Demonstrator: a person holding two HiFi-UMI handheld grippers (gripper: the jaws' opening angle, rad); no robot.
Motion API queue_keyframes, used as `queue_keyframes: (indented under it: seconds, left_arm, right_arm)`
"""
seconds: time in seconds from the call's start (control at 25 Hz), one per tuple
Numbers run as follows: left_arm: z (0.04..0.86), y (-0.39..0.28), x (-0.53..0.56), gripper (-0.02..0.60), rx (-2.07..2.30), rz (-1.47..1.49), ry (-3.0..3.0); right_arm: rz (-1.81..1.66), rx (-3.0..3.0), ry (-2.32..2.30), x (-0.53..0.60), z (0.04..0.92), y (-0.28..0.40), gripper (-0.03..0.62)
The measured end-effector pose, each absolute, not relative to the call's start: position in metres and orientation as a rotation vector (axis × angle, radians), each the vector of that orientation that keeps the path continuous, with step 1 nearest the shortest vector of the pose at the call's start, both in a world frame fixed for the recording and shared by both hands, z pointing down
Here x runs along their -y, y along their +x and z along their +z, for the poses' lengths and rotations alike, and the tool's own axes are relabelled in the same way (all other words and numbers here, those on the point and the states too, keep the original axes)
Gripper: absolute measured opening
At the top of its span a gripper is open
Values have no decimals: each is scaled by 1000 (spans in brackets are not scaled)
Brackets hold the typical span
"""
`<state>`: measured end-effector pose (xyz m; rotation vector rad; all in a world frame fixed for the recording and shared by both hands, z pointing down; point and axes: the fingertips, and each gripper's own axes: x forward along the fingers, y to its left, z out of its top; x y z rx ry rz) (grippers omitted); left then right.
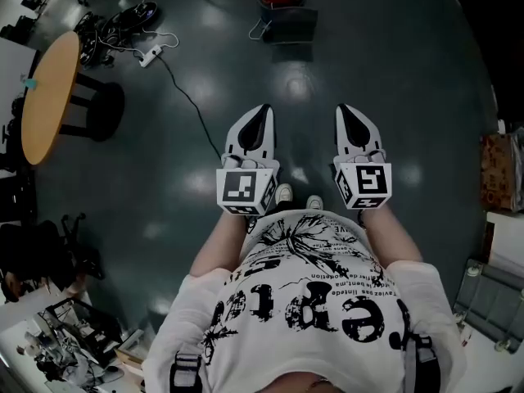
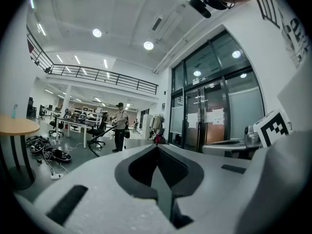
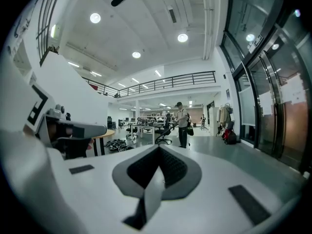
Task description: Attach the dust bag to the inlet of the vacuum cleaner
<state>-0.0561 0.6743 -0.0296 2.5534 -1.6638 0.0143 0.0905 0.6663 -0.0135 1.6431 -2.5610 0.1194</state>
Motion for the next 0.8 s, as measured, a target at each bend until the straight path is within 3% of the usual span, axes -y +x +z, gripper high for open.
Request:
queue_keyframes:
  seconds: [0.8]
  left_arm:
    - [-29, -26, -677, 3, 1651, 20, 2570]
  right_arm:
    - [115, 2595, 1612, -665, -14, 111, 2]
